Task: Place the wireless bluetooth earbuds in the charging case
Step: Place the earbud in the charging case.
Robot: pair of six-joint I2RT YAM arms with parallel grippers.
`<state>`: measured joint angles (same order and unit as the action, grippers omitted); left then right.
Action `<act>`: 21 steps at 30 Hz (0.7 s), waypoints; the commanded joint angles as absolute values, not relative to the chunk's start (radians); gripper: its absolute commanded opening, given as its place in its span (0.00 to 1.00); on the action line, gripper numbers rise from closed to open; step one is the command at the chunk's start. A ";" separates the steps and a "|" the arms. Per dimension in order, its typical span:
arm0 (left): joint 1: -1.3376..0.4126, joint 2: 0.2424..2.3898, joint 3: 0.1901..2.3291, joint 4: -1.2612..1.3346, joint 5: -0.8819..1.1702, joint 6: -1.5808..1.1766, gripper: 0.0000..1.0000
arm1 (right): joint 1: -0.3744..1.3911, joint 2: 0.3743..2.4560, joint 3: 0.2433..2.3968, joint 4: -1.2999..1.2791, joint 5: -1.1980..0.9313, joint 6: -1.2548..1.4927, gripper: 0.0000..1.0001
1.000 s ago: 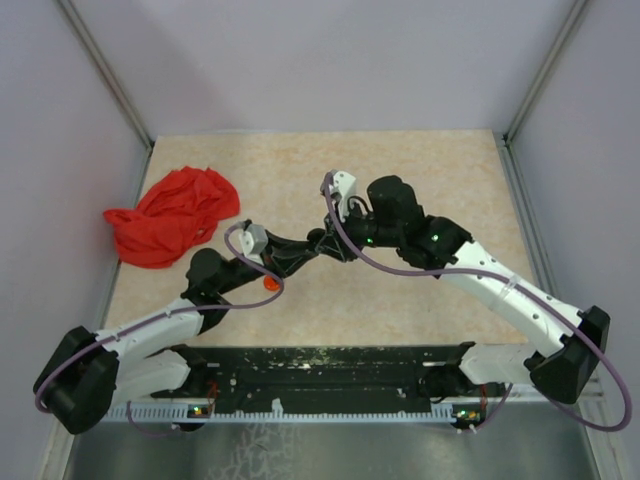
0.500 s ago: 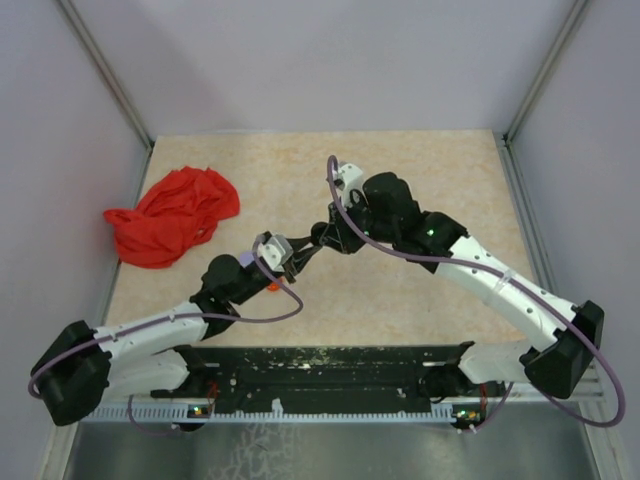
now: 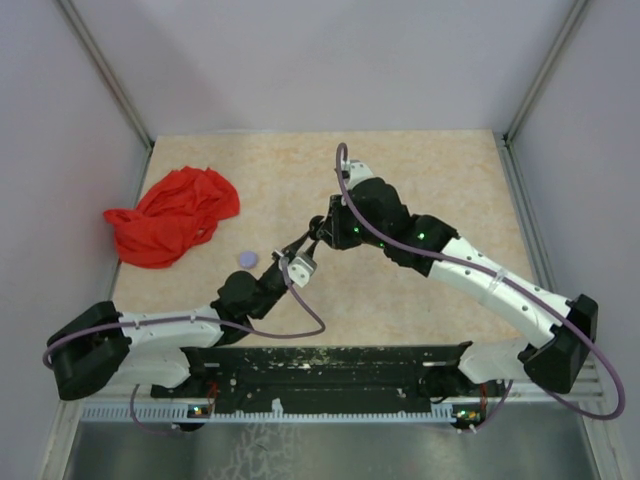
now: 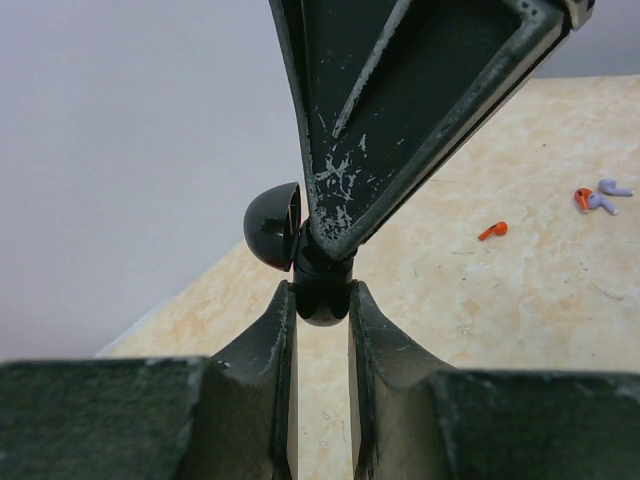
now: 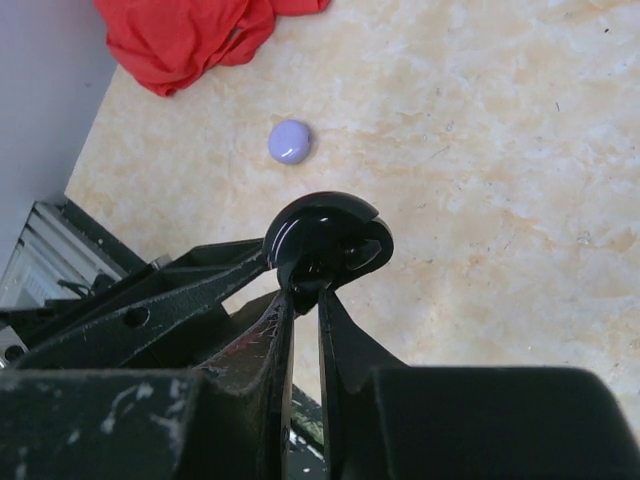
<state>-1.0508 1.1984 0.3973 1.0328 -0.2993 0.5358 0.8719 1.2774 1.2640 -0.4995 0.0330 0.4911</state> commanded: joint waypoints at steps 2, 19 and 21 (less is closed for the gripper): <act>-1.098 1.221 0.405 1.222 -0.252 0.587 0.00 | 0.898 1.287 1.279 -0.350 0.055 0.616 0.19; -1.042 1.151 0.361 1.073 -0.174 0.354 0.00 | 0.873 1.204 1.281 -0.343 -0.089 0.512 0.36; -1.007 1.123 0.348 1.047 -0.107 0.293 0.00 | 0.841 1.195 1.278 -0.352 -0.149 0.468 0.36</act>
